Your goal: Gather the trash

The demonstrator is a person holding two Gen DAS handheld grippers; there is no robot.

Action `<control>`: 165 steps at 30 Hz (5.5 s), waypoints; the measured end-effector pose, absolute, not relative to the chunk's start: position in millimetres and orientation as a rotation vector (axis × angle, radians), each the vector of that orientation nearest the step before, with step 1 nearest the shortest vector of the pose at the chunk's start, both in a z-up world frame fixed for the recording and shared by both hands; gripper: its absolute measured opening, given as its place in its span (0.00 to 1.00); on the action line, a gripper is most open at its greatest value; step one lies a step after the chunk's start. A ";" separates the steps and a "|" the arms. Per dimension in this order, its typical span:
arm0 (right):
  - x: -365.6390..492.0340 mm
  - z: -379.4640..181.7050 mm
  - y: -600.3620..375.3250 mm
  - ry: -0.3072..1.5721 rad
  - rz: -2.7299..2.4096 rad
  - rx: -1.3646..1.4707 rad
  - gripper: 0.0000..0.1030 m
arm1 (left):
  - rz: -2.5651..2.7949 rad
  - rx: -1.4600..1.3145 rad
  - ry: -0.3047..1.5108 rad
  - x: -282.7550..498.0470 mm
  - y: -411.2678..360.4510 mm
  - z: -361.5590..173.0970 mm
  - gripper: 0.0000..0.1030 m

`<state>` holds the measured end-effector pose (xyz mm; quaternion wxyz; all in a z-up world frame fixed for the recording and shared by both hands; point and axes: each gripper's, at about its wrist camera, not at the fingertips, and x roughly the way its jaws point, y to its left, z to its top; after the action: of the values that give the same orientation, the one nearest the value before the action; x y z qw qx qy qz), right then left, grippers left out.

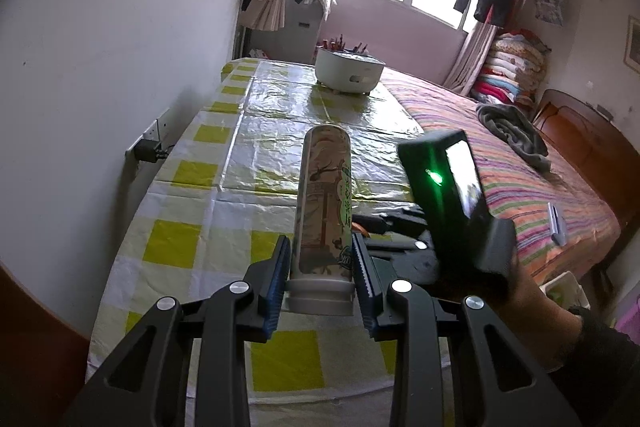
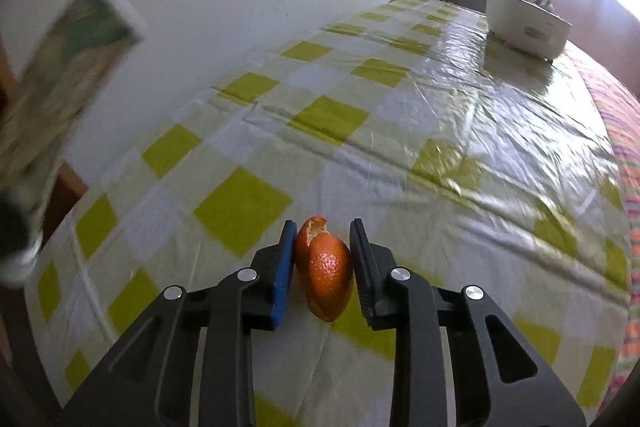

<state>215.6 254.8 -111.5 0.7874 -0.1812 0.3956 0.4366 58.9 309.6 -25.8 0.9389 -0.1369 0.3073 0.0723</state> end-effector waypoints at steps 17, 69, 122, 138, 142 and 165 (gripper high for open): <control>158.4 -85.0 66.3 0.784 0.851 -0.156 0.26 | 0.058 -0.202 0.653 73.8 251.8 -33.3 0.30; 124.8 -78.6 -213.3 0.622 0.247 0.243 0.68 | -0.294 0.024 0.730 81.6 22.4 -48.9 0.30; -93.9 -15.1 -168.6 0.363 0.019 0.092 0.93 | 0.040 0.133 0.630 -38.7 5.2 -11.5 0.74; -99.7 -6.4 -122.8 0.392 0.077 0.021 0.93 | 0.081 0.079 0.611 -73.5 49.3 -4.2 0.74; -99.7 -6.8 -124.5 0.394 0.077 0.022 0.93 | 0.078 0.064 0.619 -72.7 53.0 -5.8 0.74; -80.7 -23.0 -128.9 0.454 0.085 0.042 0.93 | 0.059 0.075 0.686 -56.7 46.3 -23.8 0.74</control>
<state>-80.7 -128.9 -23.0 0.9733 0.0208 0.2248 0.0423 -56.7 46.3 -23.8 0.9407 0.0365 0.3361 0.0288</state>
